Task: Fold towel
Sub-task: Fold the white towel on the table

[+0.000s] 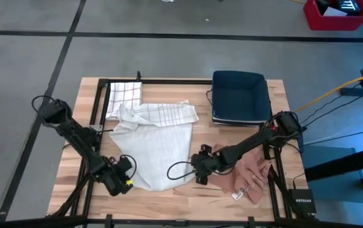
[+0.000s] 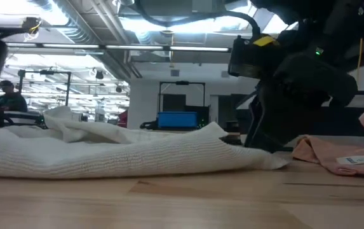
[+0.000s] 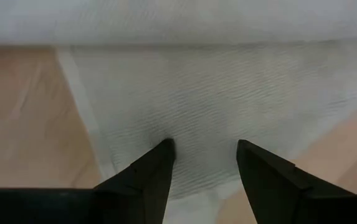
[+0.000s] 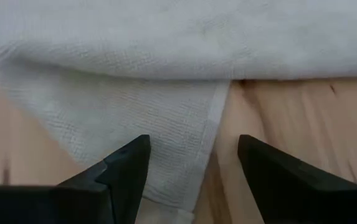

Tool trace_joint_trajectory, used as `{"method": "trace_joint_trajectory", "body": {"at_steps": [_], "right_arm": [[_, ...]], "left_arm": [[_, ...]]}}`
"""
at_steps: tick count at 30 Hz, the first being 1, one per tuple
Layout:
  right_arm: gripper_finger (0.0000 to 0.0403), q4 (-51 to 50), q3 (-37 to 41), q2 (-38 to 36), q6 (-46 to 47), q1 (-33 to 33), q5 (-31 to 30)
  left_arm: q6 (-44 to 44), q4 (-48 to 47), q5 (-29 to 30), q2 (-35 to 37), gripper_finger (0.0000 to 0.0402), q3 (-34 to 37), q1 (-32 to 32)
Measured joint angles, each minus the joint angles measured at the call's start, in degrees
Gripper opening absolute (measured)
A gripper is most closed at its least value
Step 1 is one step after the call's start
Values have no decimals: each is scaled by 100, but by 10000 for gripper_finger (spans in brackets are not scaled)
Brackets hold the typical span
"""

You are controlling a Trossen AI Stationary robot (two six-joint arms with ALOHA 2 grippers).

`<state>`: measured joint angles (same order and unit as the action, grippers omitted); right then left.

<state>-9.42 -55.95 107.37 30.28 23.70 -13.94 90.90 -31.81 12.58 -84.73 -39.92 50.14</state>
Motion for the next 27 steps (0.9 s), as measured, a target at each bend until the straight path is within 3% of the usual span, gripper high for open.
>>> {"method": "trace_joint_trajectory", "body": {"at_steps": [4,11,15,22,24,27], "right_arm": [[250,-464,-36,2,426,0,31],[250,-909,-114,-198,866,386,533],[250,-968,-310,-188,807,629,1319],[250,-1086,-755,-213,547,683,2527],[250,-1344,-873,-236,494,676,2532],[250,-1183,-904,-240,307,688,1847]], "left_arm": [[852,338,-404,-215,173,-17,396],[2135,1300,-530,-244,173,3,960],[2090,1758,-561,-248,171,15,1027],[1619,1772,-331,136,161,-132,946],[1438,1730,-227,298,158,-205,945],[1169,1700,490,386,154,-216,948]]}}
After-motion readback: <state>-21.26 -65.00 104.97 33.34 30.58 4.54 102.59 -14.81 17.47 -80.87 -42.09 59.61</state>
